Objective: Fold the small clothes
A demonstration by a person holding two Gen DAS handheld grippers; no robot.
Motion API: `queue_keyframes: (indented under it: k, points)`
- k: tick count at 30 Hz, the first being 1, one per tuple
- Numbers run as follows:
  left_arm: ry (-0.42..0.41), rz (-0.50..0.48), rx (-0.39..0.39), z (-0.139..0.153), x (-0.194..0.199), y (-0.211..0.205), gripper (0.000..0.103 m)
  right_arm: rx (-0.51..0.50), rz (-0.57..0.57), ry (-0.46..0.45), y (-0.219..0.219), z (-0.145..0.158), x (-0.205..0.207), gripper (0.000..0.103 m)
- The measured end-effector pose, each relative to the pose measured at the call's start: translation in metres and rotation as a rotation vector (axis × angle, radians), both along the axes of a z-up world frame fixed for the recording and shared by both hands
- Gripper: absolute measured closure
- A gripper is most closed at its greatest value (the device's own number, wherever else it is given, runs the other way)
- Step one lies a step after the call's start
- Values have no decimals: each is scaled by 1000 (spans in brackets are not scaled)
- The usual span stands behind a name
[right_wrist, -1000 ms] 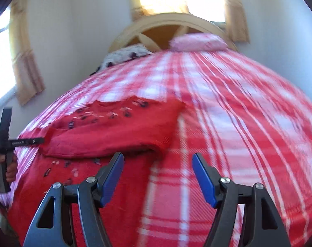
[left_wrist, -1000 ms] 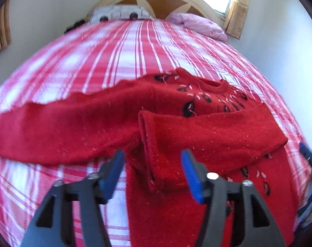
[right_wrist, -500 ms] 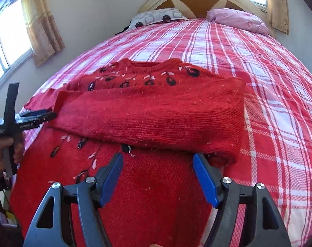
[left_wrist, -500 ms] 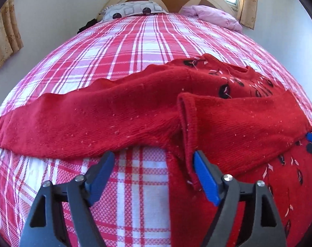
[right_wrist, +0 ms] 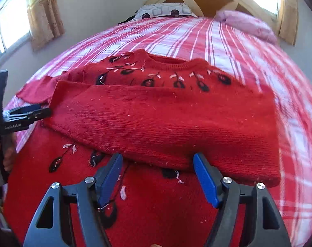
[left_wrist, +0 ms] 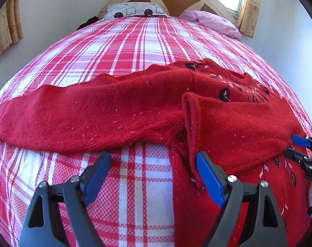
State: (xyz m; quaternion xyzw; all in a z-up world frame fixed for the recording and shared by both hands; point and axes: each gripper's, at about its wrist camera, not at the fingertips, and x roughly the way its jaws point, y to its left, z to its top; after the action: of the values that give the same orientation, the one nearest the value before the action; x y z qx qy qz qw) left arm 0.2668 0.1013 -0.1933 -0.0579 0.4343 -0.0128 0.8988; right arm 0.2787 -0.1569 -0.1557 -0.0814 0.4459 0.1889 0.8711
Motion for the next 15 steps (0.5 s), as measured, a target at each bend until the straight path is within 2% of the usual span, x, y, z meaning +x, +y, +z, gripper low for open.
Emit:
queue_keyframes:
  k: [3, 6, 9, 11, 12, 15]
  points:
    - [-6, -1, -14, -1, -1, 2, 15, 46, 16, -13, 7, 12, -12, 31]
    - [1, 12, -24, -1, 0, 3, 14, 4, 38, -35, 21, 17, -18, 31]
    - [-4, 28, 17, 2, -4, 3, 9, -13, 32, -29, 33, 13, -22, 31]
    - [-1, 44, 46, 4, -8, 5, 8, -53, 32, 0, 42, 0, -20, 31]
    - [-1, 41, 52, 5, -10, 7, 8, -87, 18, -8, 45, -5, -21, 31]
    - [-4, 41, 75, 8, -17, 16, 8, -93, 4, -33, 47, -6, -30, 31]
